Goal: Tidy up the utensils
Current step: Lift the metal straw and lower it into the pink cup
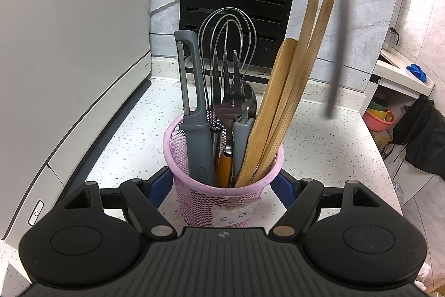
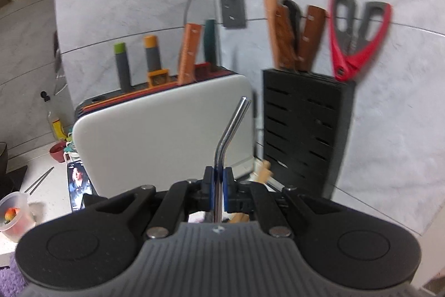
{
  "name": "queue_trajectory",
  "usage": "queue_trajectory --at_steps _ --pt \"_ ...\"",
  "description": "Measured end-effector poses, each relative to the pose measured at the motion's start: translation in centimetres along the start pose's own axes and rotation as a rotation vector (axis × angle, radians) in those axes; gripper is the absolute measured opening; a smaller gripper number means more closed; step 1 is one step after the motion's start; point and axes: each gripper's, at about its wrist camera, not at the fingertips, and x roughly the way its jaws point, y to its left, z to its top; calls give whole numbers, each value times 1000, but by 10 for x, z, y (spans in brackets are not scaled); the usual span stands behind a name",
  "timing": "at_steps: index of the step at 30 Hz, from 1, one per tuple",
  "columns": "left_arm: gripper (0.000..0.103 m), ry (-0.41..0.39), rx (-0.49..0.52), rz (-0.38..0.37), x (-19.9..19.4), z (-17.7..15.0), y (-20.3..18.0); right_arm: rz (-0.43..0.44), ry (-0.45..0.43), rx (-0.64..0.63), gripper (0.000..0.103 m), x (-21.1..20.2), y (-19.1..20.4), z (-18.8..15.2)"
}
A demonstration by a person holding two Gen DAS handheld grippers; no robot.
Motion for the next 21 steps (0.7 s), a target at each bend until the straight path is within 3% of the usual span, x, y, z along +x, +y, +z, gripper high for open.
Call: queue_trajectory --at_steps 11,21 --pt "89 -2 -2 -6 0 0 0 51 -30 -45 3 59 17 -48" --pt "89 -2 -4 -7 -1 0 0 45 32 -42 3 86 10 -79"
